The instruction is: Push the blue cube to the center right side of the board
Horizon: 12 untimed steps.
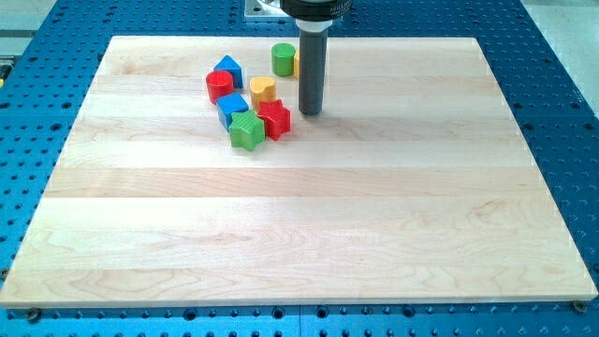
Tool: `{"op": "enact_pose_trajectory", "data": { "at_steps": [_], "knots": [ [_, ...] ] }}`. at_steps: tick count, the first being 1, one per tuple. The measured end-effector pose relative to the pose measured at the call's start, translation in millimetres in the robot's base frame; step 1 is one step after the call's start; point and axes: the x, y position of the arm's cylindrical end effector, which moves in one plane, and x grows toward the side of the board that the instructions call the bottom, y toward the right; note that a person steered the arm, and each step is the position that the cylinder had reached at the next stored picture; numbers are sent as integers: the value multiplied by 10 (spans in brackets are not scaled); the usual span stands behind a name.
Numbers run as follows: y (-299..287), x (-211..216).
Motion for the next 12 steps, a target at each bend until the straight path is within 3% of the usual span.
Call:
{"op": "enact_pose_trajectory", "data": {
  "at_steps": [6, 9, 12],
  "knots": [
    [-47, -18],
    [-981, -18],
    [-1469, -22]
  ]
}}
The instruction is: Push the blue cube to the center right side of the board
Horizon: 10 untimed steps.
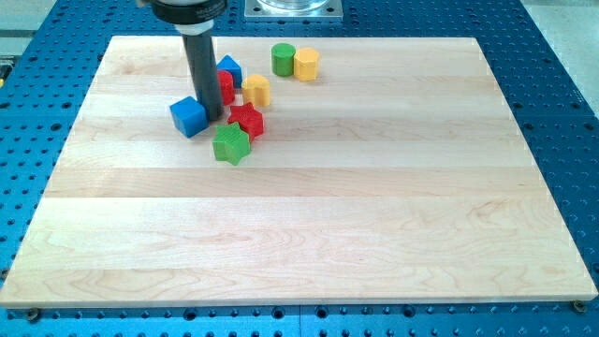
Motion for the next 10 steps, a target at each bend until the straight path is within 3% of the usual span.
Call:
{"op": "enact_pose_trajectory", "data": {
  "at_steps": [2, 3, 4, 5, 6, 8, 9, 10],
  "knots": [
    [-827, -85],
    [-764, 241],
    [-300, 640],
    [189, 654],
    [241, 653],
    [-603, 654],
    [-723, 504],
    [-549, 46]
  ]
}}
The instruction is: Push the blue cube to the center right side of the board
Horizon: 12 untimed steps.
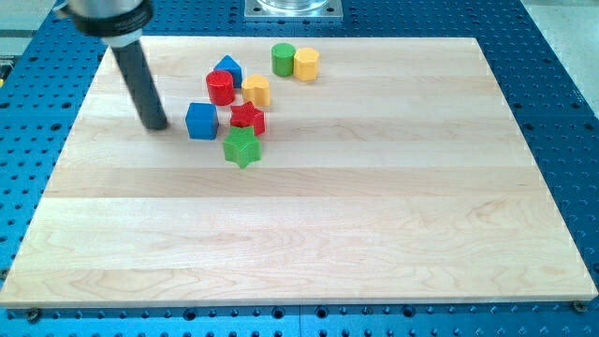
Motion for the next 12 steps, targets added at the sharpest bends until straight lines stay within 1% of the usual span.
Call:
{"op": "enact_pose_trajectory", "data": {
  "at_steps": [1, 2, 3, 4, 10, 11, 12],
  "knots": [
    [105, 11],
    [213, 215],
    [188, 270],
    [483, 257],
    [3462, 266],
    [3604, 266],
    [3478, 182]
  ]
}}
